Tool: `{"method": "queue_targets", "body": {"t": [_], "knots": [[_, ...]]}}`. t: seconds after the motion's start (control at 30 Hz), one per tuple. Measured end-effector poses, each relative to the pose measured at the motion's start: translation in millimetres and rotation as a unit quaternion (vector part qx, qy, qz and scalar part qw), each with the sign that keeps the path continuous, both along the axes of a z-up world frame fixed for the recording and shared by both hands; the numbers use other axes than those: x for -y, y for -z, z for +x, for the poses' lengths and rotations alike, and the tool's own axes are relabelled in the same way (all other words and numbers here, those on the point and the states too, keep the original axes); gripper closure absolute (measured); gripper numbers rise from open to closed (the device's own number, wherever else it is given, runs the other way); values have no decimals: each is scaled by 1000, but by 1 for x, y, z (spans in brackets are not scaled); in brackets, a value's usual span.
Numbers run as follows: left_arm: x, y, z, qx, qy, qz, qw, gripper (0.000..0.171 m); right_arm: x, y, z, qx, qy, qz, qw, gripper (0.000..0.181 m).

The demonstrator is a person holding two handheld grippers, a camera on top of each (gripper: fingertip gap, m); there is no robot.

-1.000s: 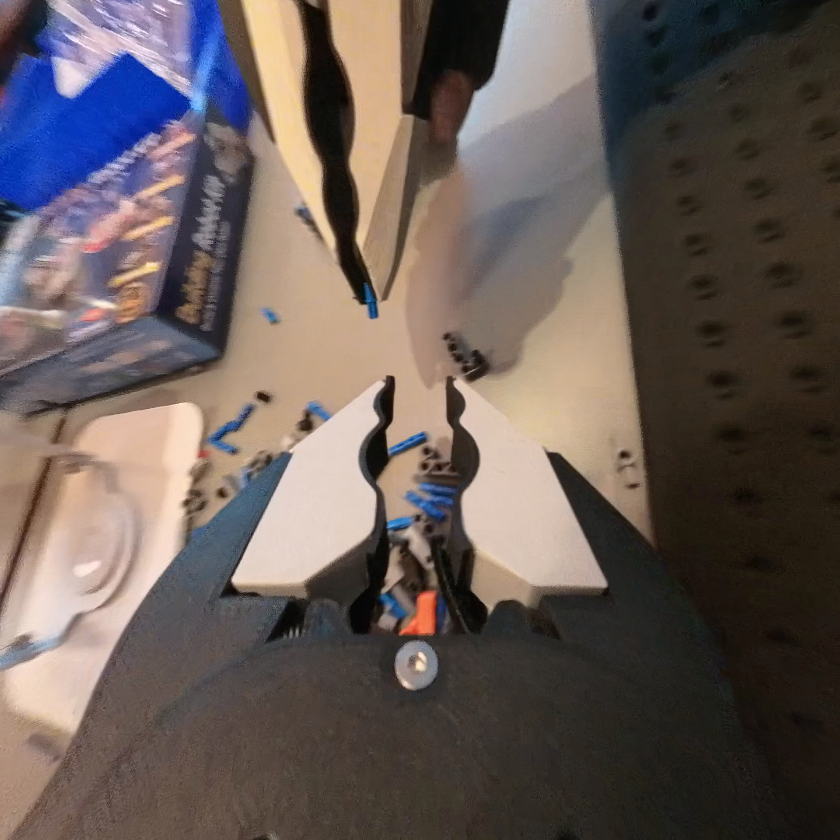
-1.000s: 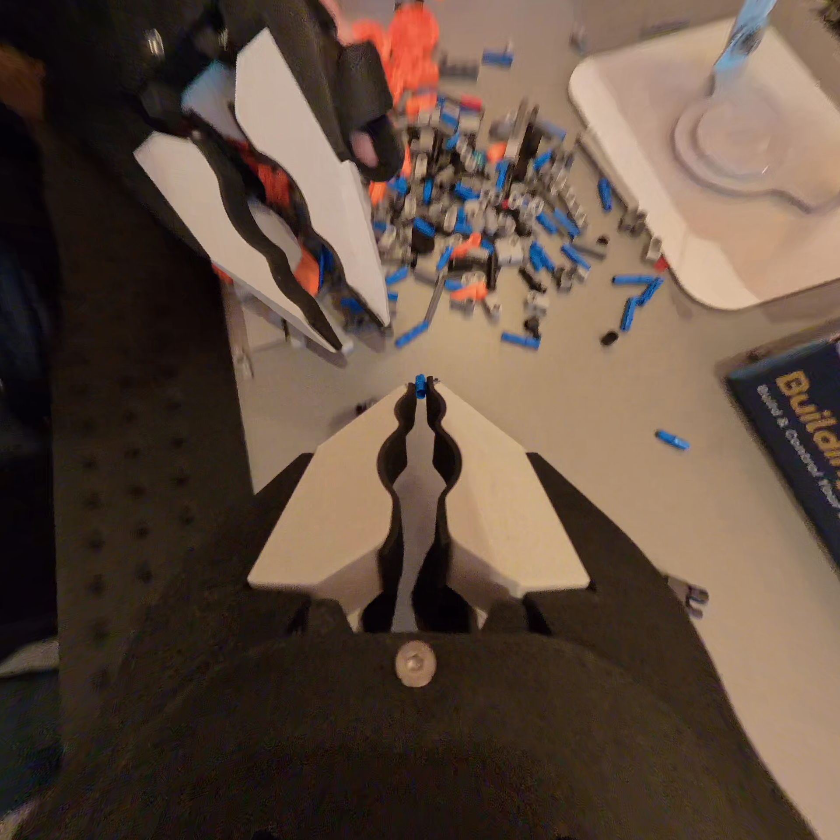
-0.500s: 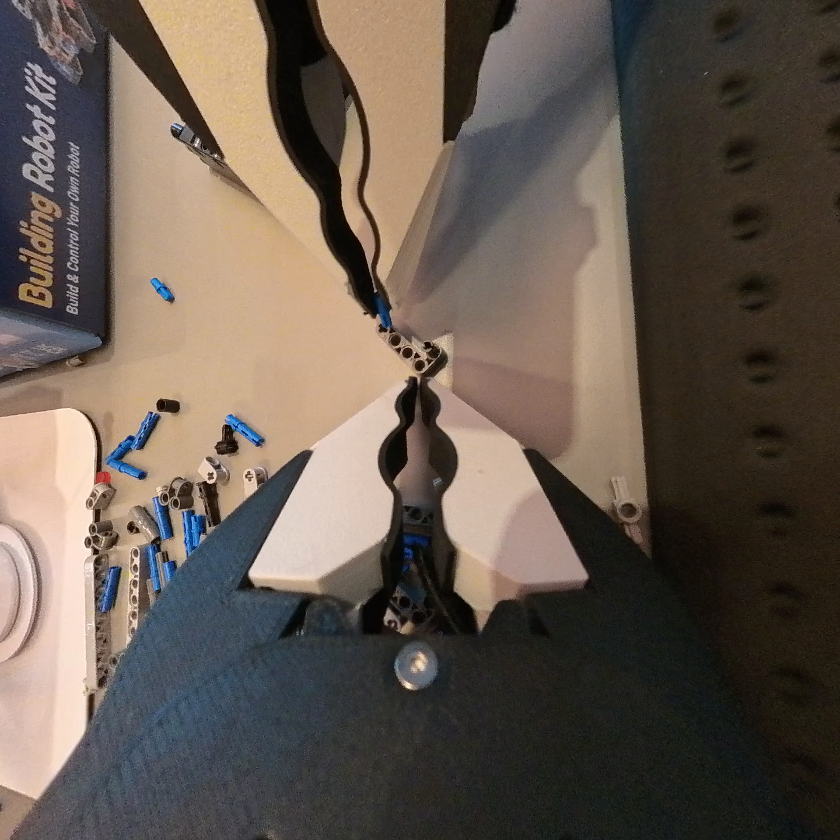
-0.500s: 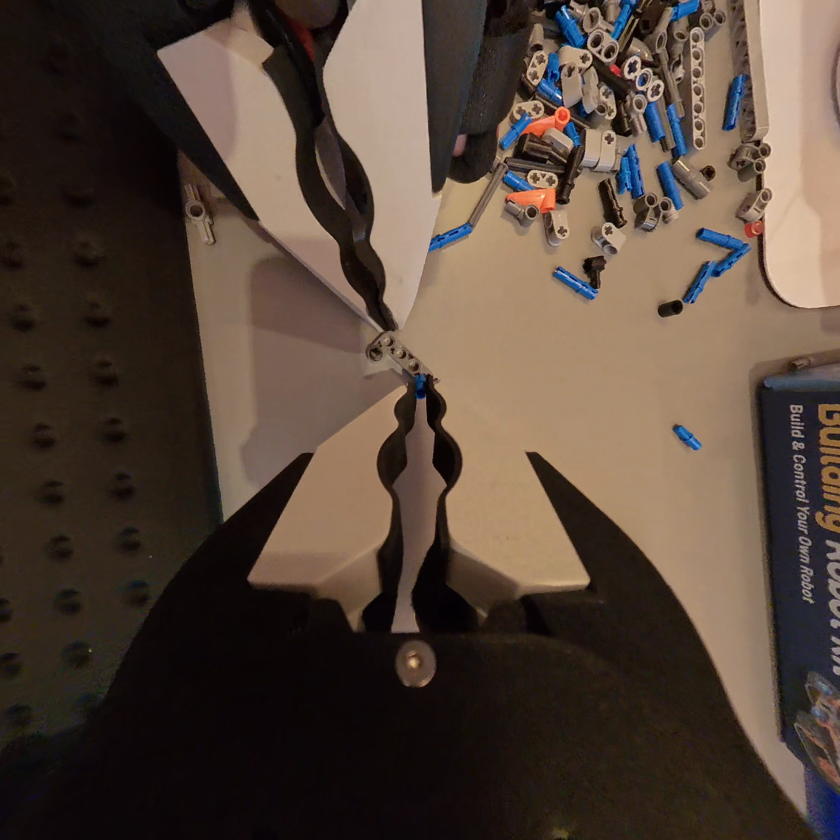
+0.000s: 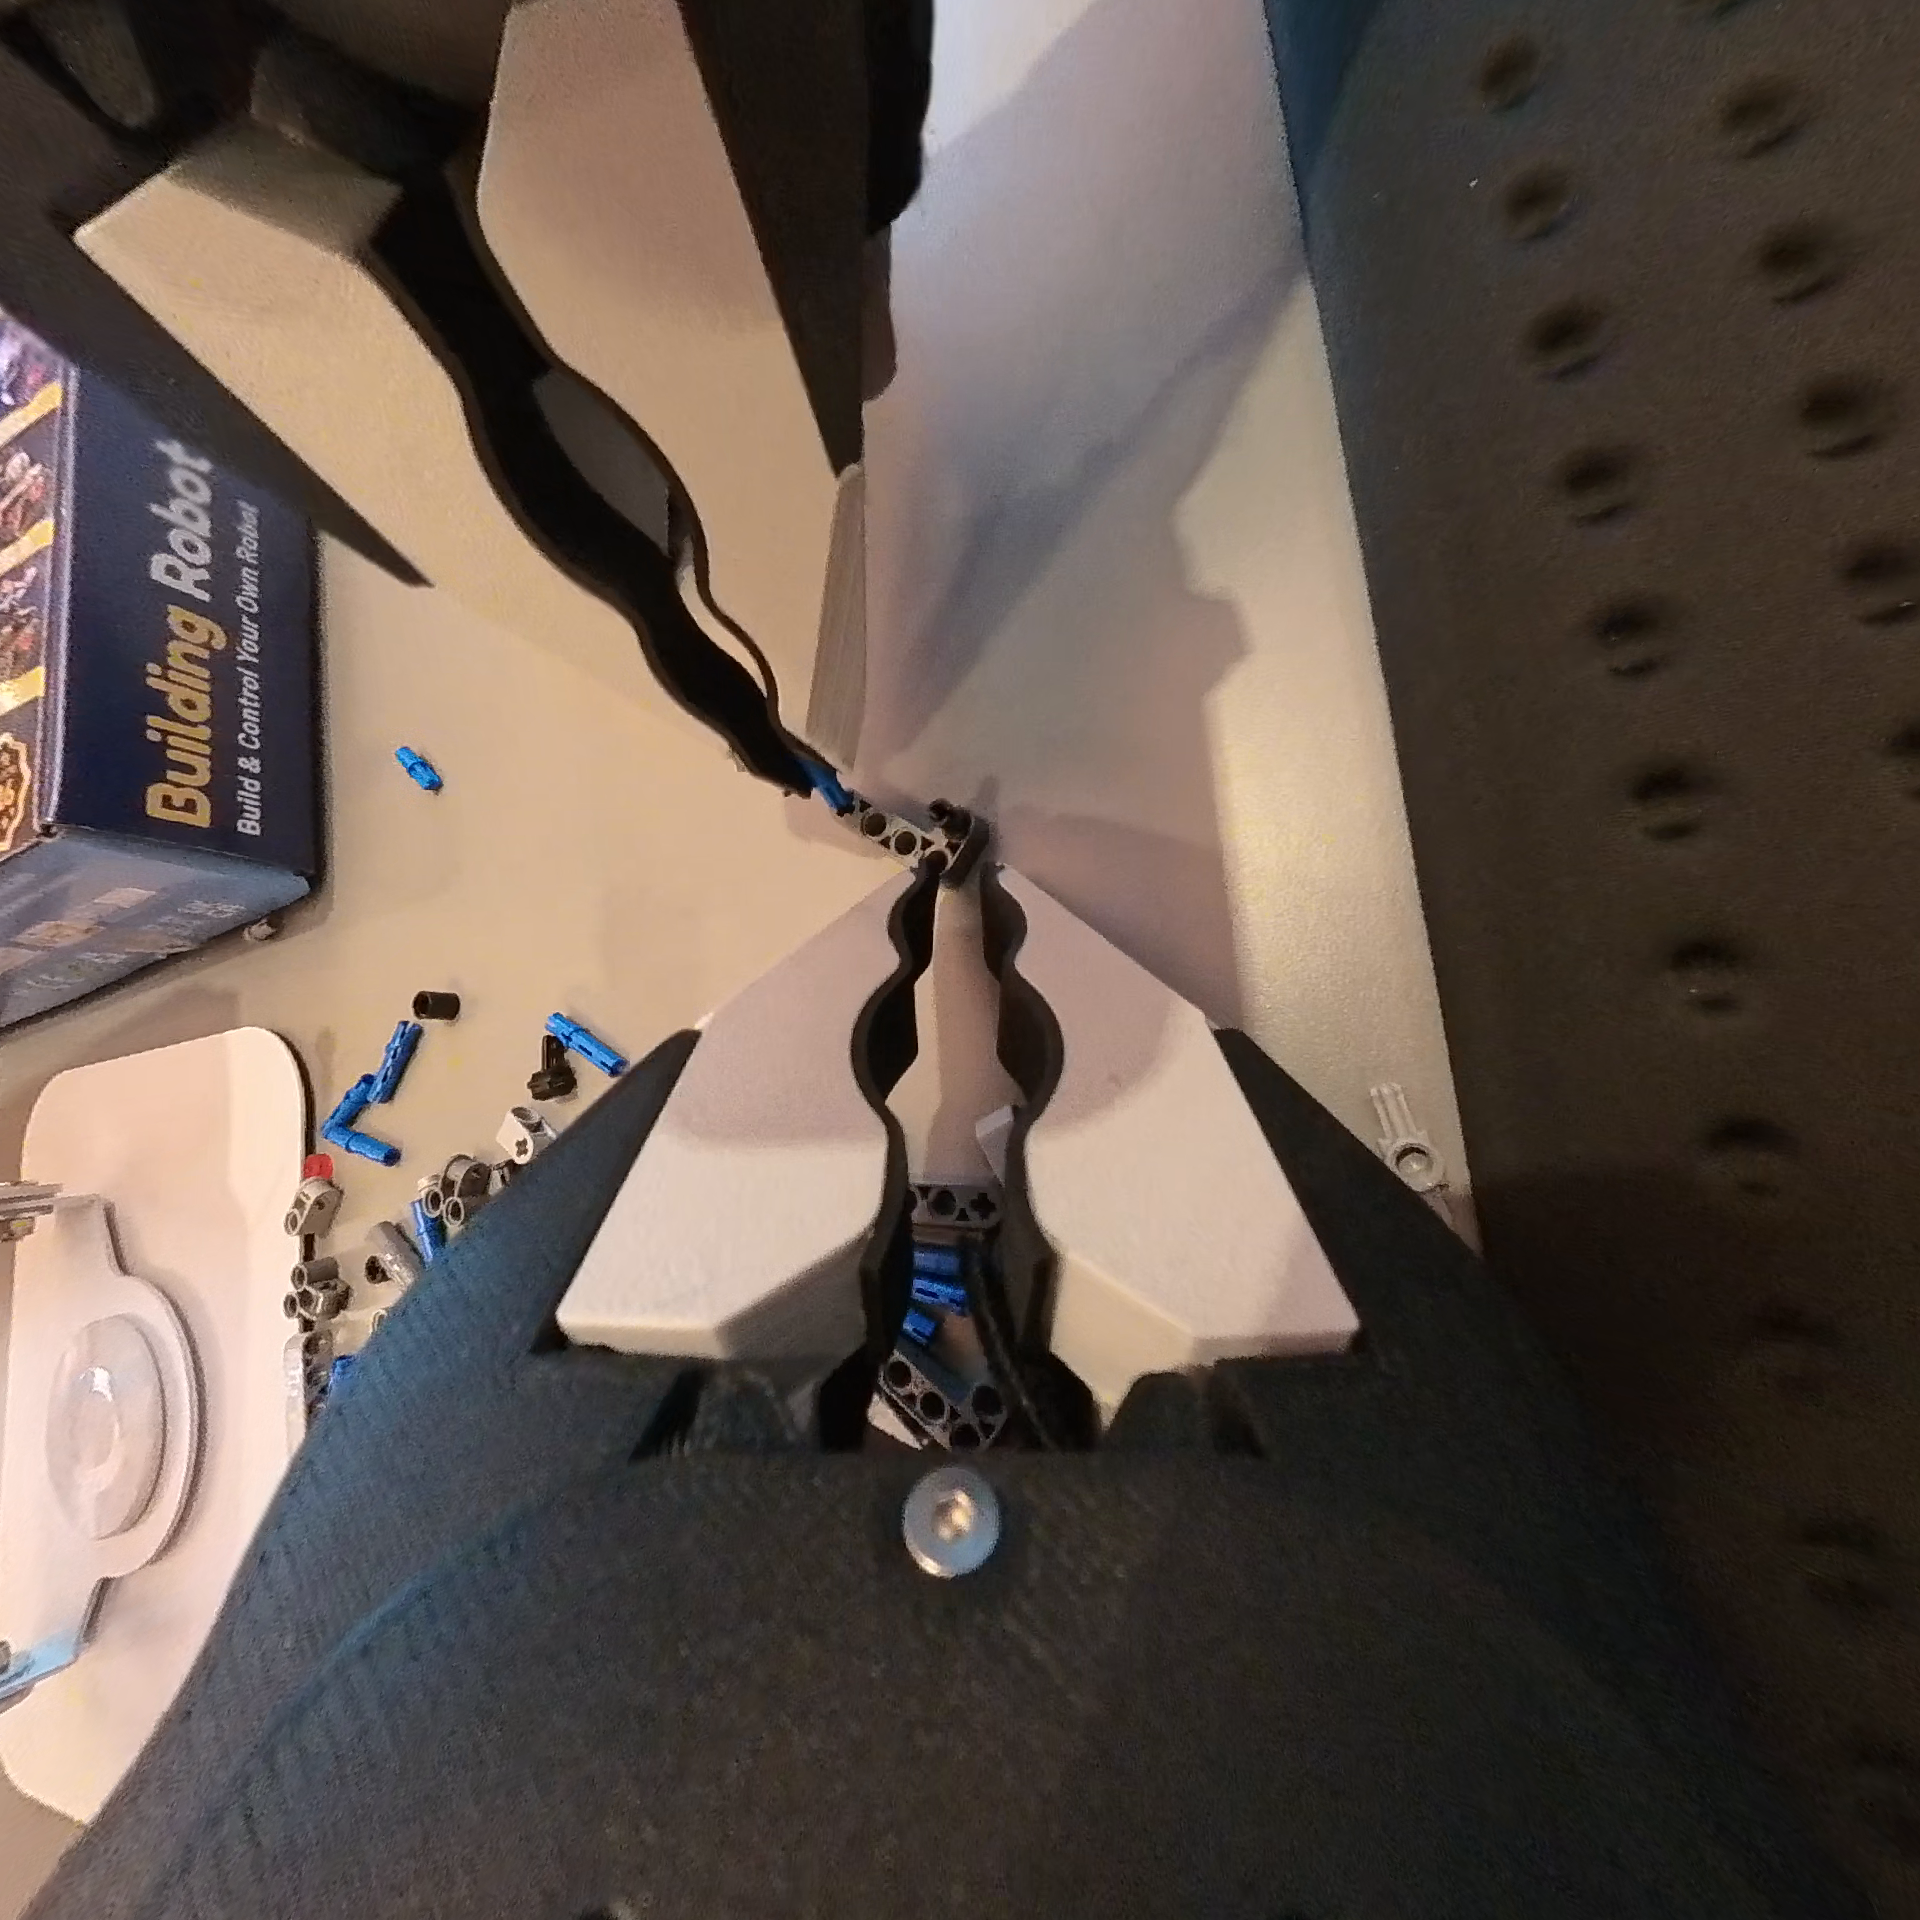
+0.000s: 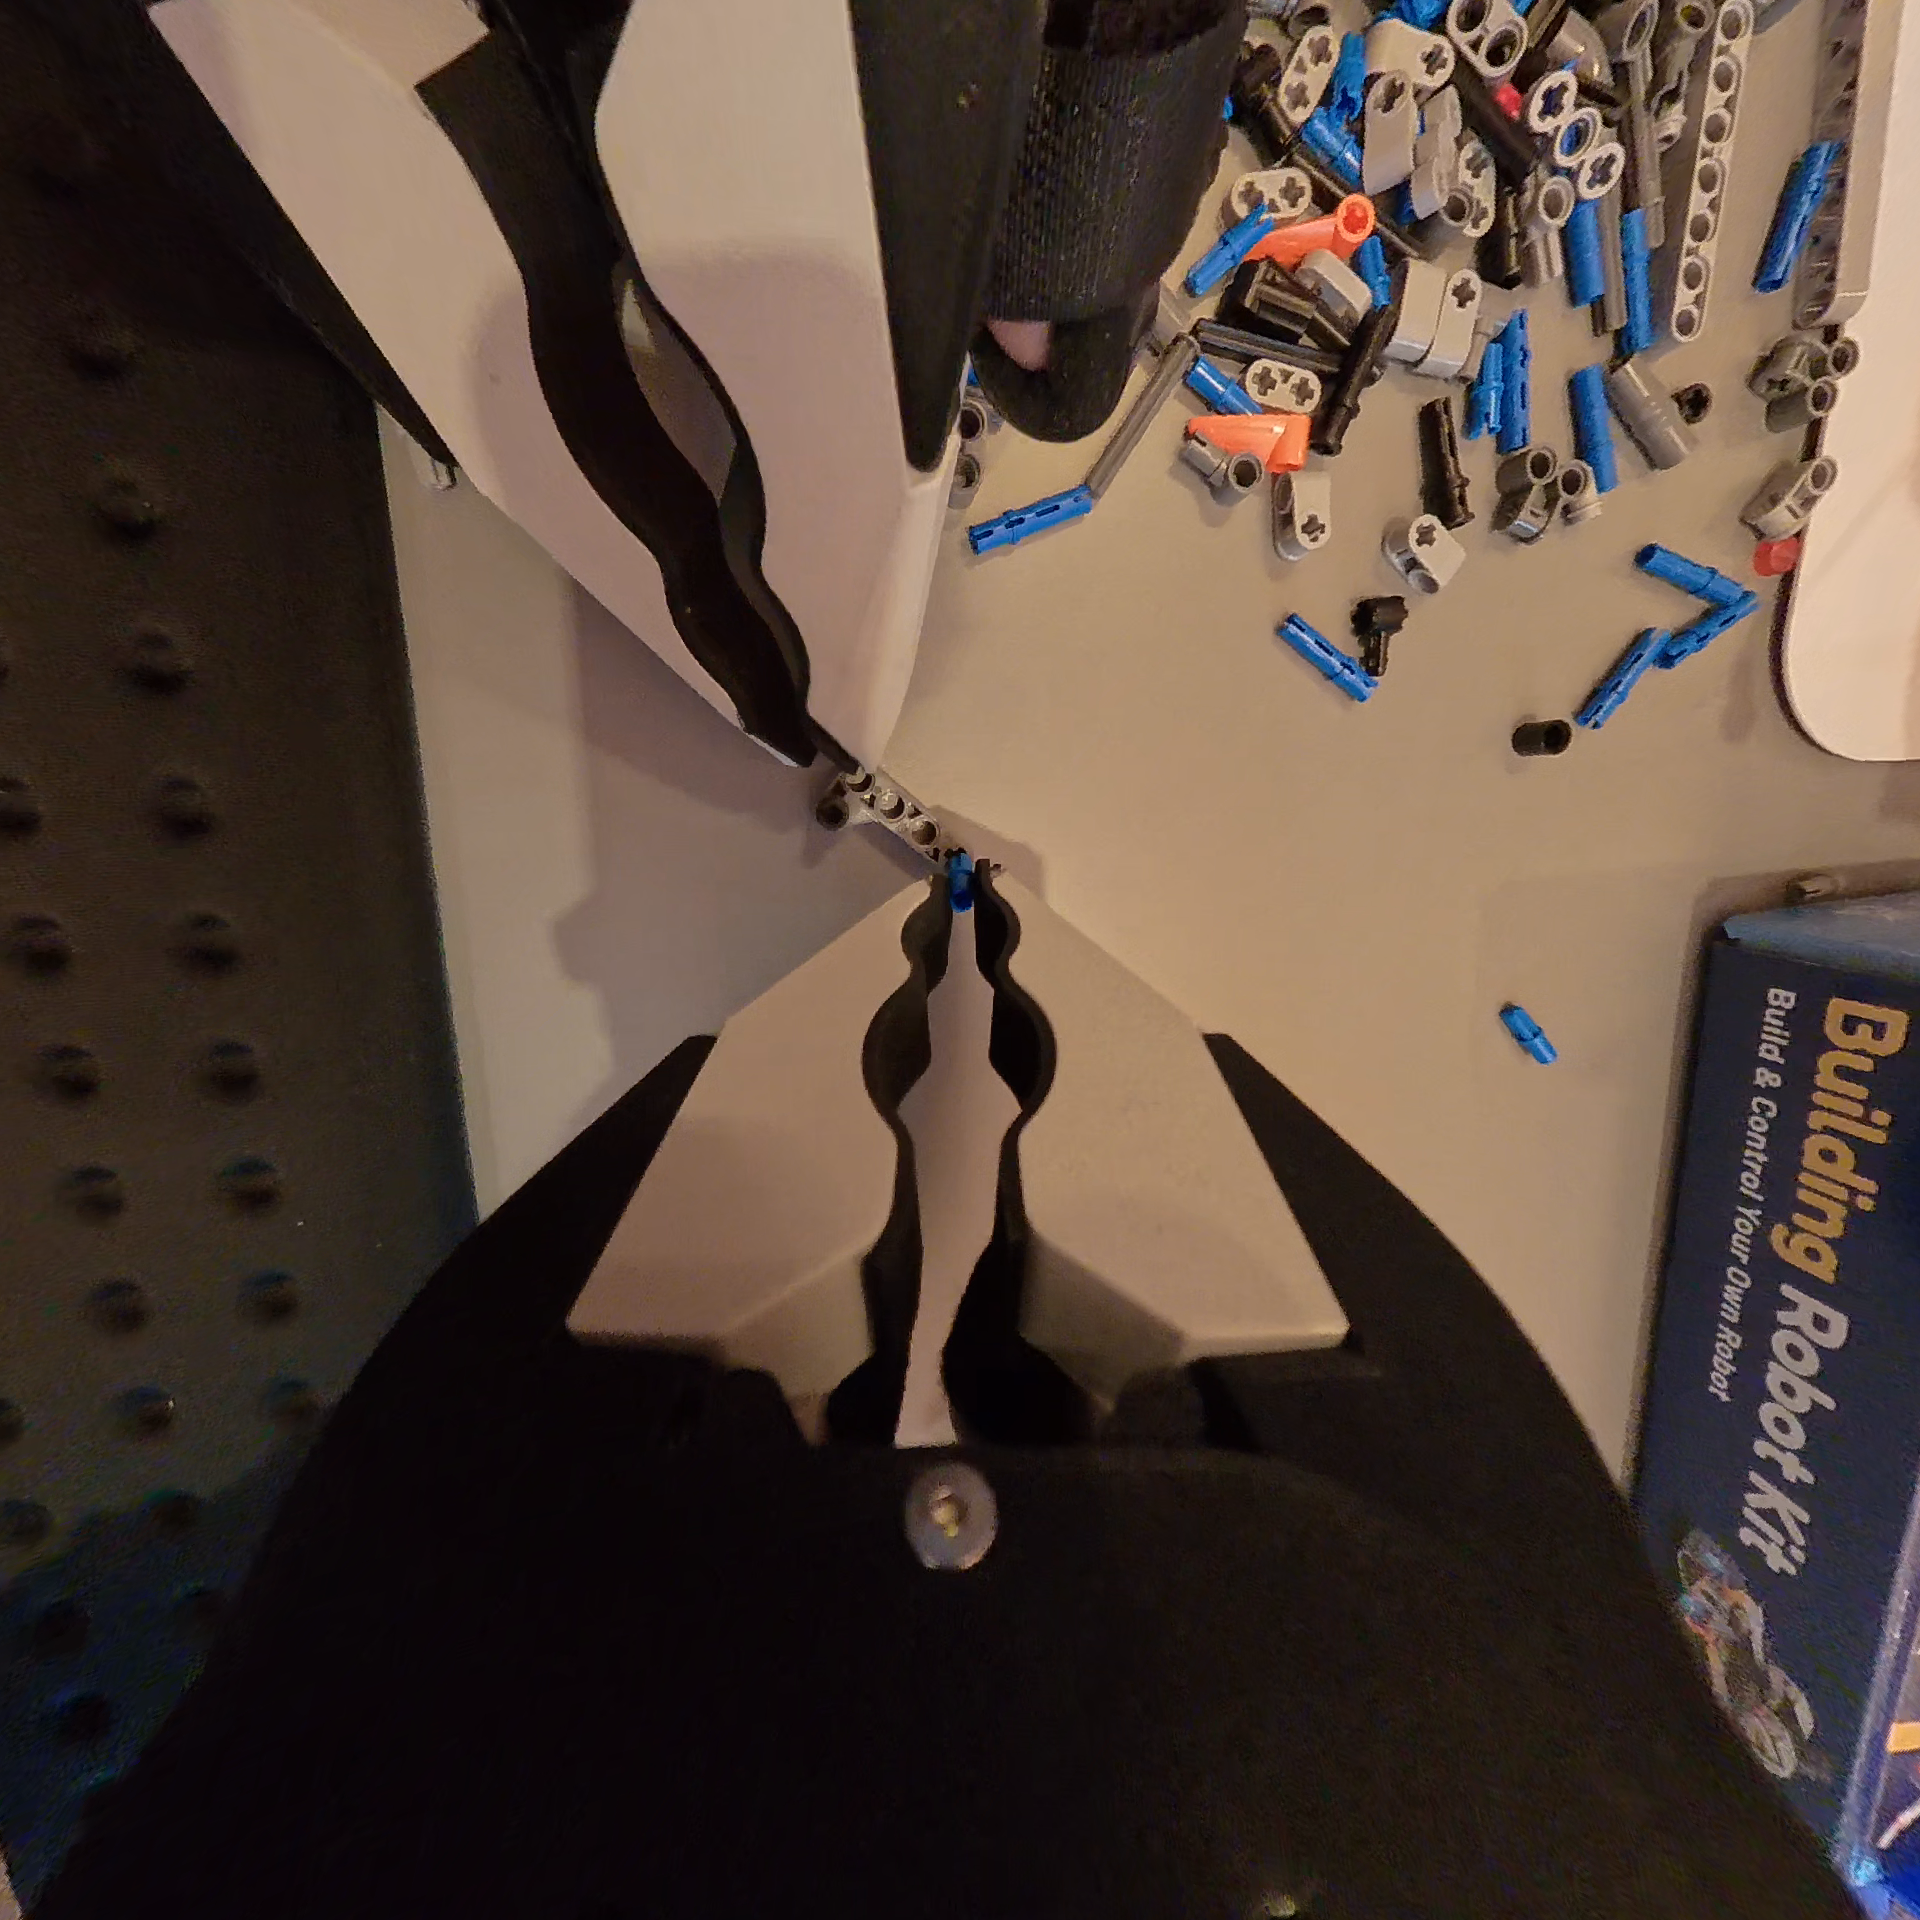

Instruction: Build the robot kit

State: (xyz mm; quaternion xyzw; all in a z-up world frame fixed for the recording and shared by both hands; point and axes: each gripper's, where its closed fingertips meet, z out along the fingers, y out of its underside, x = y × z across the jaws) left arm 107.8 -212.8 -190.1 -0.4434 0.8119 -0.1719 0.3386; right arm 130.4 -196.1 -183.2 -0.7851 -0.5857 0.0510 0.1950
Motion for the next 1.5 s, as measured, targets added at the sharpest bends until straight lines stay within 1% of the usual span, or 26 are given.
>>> {"method": "queue_targets", "body": {"t": [0.3, 0.5, 0.7, 0.8, 0.9, 1.27, 1.5], "knots": [[1, 3, 0, -6, 1, 3, 1000, 167, 1, 0, 0, 33, -21, -15, 999, 179], [-1, 3, 0, -5, -1, 7, 1000, 166, 1, 0, 1, 41, -31, -24, 998, 179], [3, -8, 5, 26, 10, 22, 999, 165, 0, 0, 2, 47, -31, -36, 998, 179], [1, -4, 8, 24, 11, 27, 999, 161, 0, 0, 2, 46, -32, -41, 998, 179], [3, 1, 9, 20, 17, 28, 999, 163, 0, 1, 2, 48, -32, -42, 997, 179], [3, 1, 11, 21, 19, 23, 999, 165, 0, 1, 2, 80, -47, -57, 994, 179], [2, 1, 11, 22, 21, 23, 999, 165, 0, 1, 2, 113, -93, -69, 987, 179]]}}
